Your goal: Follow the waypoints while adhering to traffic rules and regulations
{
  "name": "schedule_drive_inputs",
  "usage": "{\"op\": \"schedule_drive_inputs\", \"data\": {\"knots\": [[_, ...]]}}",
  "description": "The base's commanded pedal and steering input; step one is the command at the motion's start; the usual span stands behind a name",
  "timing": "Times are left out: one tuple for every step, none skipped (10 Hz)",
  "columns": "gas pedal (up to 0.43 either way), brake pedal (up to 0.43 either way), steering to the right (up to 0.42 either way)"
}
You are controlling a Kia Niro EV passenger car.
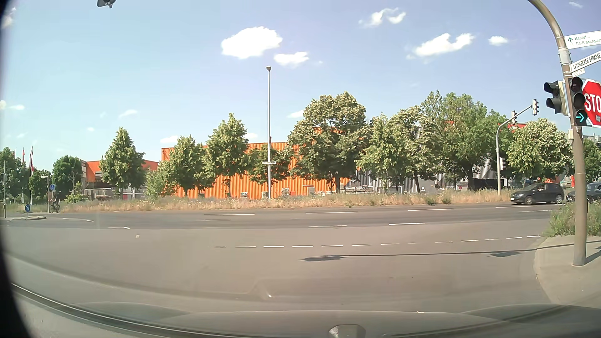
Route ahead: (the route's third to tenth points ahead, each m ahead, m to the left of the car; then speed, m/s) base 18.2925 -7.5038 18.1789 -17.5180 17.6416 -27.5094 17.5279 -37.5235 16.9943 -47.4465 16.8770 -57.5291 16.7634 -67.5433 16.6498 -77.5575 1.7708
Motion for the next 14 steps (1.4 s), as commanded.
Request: {"op": "schedule_drive_inputs", "data": {"knots": [[0.280, 0.030, 0.112], [0.280, 0.030, 0.115], [0.280, 0.030, 0.120], [0.280, 0.030, 0.122], [0.280, 0.030, 0.126], [0.280, 0.030, 0.131], [0.280, 0.030, 0.141], [0.280, 0.030, 0.153], [0.280, 0.030, 0.163], [0.280, 0.030, 0.175], [0.280, 0.030, 0.184], [0.280, 0.030, 0.195], [0.280, 0.030, 0.203], [0.280, 0.030, 0.211]]}}
